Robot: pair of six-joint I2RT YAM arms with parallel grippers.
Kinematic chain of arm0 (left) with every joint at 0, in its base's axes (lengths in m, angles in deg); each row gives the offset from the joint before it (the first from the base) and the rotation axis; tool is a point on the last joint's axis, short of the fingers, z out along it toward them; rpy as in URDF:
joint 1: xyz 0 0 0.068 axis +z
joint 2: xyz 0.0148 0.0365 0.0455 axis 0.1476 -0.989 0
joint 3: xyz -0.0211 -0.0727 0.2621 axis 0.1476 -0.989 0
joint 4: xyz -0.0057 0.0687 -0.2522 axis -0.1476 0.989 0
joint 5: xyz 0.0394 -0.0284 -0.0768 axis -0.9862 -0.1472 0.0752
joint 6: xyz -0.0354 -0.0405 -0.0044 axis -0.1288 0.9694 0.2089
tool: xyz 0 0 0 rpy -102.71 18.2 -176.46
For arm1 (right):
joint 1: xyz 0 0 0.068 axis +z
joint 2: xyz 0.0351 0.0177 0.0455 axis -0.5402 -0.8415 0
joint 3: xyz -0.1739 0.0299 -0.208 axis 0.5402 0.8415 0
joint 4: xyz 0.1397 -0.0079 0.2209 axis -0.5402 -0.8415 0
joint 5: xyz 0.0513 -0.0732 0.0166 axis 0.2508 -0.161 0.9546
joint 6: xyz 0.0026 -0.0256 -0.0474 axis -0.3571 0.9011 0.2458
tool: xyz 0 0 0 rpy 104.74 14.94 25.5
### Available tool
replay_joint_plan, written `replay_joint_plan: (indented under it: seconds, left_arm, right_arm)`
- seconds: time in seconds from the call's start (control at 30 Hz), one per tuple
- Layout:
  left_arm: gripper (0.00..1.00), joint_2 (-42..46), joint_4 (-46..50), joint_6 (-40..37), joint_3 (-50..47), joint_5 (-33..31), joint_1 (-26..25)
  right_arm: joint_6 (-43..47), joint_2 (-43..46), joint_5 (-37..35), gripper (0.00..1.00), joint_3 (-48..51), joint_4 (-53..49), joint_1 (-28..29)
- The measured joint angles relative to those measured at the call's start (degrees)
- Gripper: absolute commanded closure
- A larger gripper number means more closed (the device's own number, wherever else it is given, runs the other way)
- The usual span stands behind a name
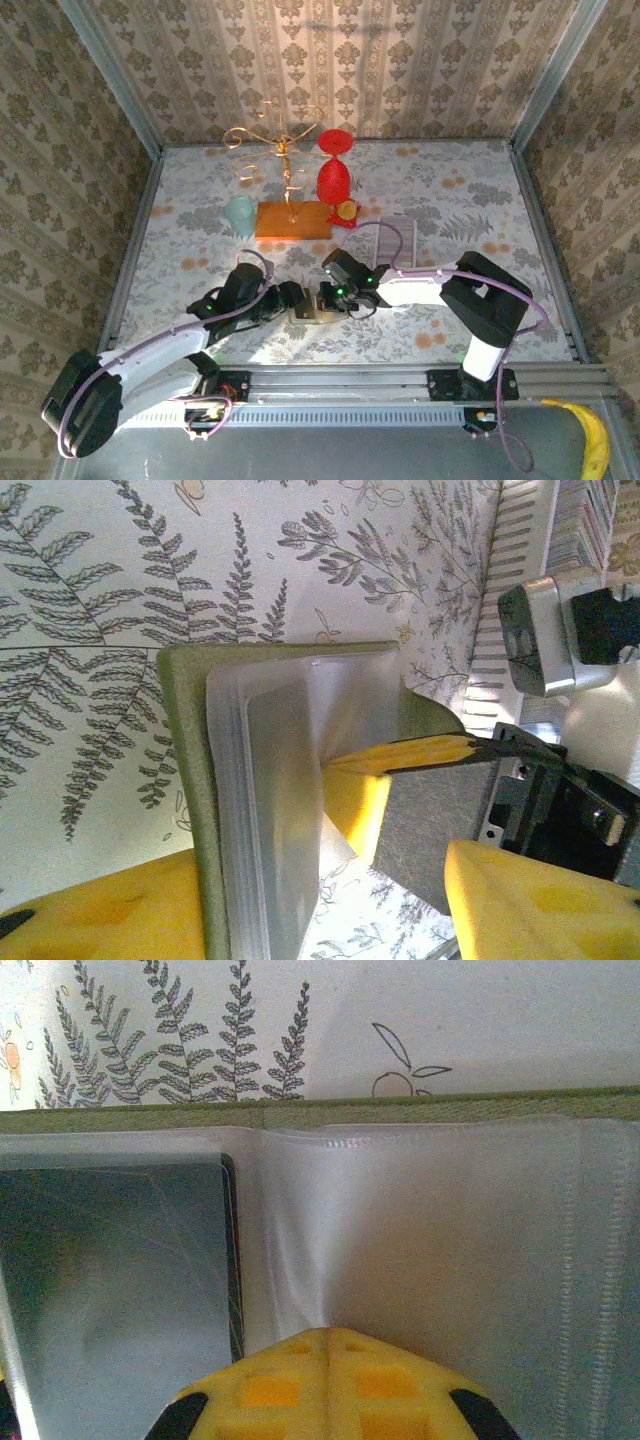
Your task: Put the credit cards into the card holder
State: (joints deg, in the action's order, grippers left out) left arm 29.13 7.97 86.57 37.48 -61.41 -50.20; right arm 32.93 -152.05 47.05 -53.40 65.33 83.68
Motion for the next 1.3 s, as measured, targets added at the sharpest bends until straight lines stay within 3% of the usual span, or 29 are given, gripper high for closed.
replay_joint_plan:
  seconds: [0.13, 0.37, 0.6, 0.7, 0.77, 1.0, 1.17, 1.3]
  left_arm:
    - [0.41, -1.16, -1.66, 0.61, -0.35, -0.02, 0.0]
    - [0.71, -3.19, -1.68, 0.35, 0.87, -0.94, -0.72]
    - [1.0, -4.33, 4.9, -2.12, 3.23, -4.15, -1.07]
    - [1.0, -3.78, 9.33, -3.34, 5.44, -5.46, -1.16]
    - [1.0, -2.54, 12.22, -3.87, 6.29, -6.64, -1.33]
    - [1.0, 0.11, 18.01, -4.7, 6.71, -8.5, -1.33]
    - [1.0, 0.11, 19.41, -5.29, 7.56, -8.66, -1.38]
    - [1.0, 0.11, 20.7, -5.57, 8.22, -8.68, -1.38]
  right_arm:
    - [-0.2, 0.26, 0.02, 1.0, 0.46, 0.68, 0.02]
    - [-0.2, 1.9, -0.04, 0.99, 1.88, 1.31, 0.02]
    - [1.05, 7.76, -1.81, 0.79, 1.86, -3.21, 0.02]
    - [2.19, 10.71, -5.27, 0.64, 0.66, -8.96, 0.04]
    - [2.58, 11.98, -8.11, 0.61, -0.72, -13.29, 0.04]
    - [3.82, 12.2, -12.9, 0.61, -2.93, -21.92, 0.02]
    - [4.61, 10.1, -12.26, 0.6, -3.32, -21.88, 0.04]
    - [5.31, 8.33, -11.74, 0.66, -4.42, -21.44, 0.07]
